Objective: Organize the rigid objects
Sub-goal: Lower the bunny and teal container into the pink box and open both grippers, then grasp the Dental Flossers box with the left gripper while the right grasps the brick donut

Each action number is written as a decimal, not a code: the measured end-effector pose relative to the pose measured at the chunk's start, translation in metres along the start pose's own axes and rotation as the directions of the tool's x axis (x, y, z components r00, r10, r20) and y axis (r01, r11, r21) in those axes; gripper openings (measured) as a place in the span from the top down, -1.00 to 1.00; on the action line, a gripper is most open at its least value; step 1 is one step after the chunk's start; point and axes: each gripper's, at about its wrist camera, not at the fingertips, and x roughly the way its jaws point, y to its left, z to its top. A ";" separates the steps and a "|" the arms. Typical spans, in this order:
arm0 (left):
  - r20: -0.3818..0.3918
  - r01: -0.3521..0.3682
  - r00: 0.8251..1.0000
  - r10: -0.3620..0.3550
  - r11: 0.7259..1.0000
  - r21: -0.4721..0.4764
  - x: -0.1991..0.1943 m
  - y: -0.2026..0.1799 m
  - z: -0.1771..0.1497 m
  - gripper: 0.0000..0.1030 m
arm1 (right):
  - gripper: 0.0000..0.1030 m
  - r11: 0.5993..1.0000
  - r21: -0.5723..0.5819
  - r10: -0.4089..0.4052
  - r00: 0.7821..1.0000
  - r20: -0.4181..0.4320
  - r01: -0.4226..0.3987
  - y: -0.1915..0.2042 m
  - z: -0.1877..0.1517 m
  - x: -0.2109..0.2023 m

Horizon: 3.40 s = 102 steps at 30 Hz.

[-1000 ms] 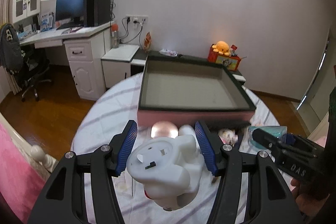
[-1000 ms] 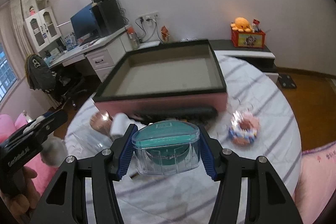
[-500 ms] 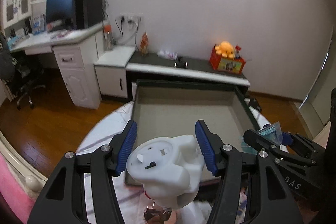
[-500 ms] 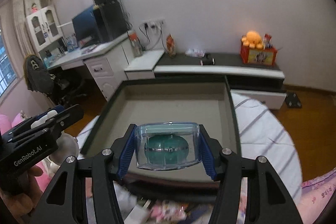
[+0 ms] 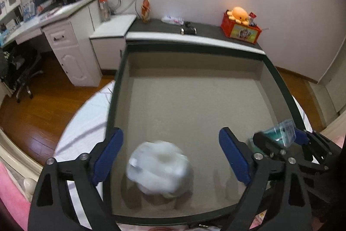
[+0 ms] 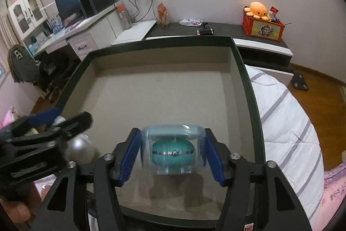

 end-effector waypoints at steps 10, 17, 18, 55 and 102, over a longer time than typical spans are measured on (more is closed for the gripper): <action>0.181 -0.005 0.983 0.013 0.999 -0.045 -0.083 0.021 -0.023 -0.99 | -0.67 0.999 0.046 0.007 0.996 0.094 -0.011 -0.003 -0.019 -0.047; 0.272 -0.048 0.961 0.057 0.998 -0.040 -0.151 0.024 -0.063 -0.99 | -0.67 0.997 0.080 0.000 0.981 0.195 -0.016 0.006 -0.051 -0.110; 0.276 -0.061 0.959 0.068 0.998 -0.035 -0.159 0.023 -0.070 -0.99 | -0.67 0.997 0.078 -0.004 0.979 0.204 -0.012 0.009 -0.056 -0.119; 0.174 -0.069 0.982 0.076 0.997 -0.045 -0.193 0.013 -0.211 -1.00 | -0.67 0.992 0.107 -0.088 0.982 0.166 0.070 0.006 -0.195 -0.184; 0.087 -0.034 0.996 0.034 0.999 0.005 -0.066 0.003 -0.178 -0.84 | -0.23 0.946 0.181 -0.277 0.960 0.027 0.268 -0.073 -0.125 -0.059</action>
